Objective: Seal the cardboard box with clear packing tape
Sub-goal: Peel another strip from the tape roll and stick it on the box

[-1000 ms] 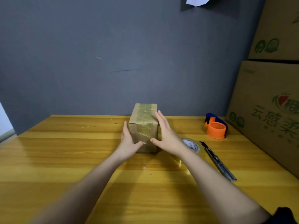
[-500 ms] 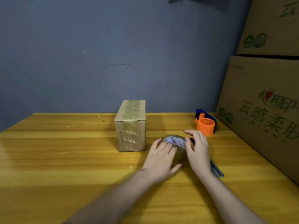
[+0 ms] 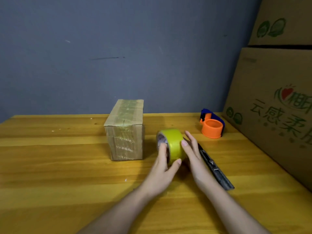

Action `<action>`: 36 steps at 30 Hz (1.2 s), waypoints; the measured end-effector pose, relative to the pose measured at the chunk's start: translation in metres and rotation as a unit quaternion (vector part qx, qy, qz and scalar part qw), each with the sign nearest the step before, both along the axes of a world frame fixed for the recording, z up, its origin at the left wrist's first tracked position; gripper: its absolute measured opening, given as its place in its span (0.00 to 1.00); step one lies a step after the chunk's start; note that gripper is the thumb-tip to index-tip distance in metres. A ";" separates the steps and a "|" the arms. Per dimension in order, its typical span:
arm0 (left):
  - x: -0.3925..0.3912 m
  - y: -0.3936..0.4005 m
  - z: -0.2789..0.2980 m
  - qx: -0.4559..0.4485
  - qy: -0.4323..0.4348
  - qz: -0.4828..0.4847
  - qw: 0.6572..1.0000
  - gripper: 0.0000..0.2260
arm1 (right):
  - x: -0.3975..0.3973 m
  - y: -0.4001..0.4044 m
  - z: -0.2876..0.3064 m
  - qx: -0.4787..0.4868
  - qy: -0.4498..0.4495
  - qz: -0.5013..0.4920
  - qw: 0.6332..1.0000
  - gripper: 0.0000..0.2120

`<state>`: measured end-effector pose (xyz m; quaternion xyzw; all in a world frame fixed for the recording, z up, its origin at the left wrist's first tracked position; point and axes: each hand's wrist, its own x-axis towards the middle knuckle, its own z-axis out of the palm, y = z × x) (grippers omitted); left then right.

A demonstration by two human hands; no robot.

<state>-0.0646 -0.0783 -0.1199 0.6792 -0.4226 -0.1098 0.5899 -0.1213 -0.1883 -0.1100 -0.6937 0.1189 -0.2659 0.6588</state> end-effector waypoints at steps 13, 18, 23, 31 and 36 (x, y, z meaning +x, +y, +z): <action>0.007 -0.003 0.005 -0.095 0.169 -0.010 0.981 0.17 | -0.003 0.004 -0.005 -0.078 -0.041 0.004 0.996 0.35; 0.010 -0.003 -0.001 -0.094 0.231 0.008 0.968 0.11 | -0.005 0.001 -0.008 -0.133 -0.031 -0.010 0.991 0.37; 0.011 0.000 0.001 -0.118 0.277 -0.004 0.954 0.14 | -0.005 0.003 -0.010 -0.179 -0.016 -0.028 0.983 0.43; -0.001 -0.002 0.012 -0.174 0.233 -0.067 0.954 0.14 | -0.005 0.000 -0.010 -0.175 -0.025 -0.045 0.983 0.35; 0.000 0.000 0.010 -0.147 0.244 -0.034 0.958 0.13 | -0.004 0.001 -0.011 -0.180 -0.028 -0.048 0.982 0.36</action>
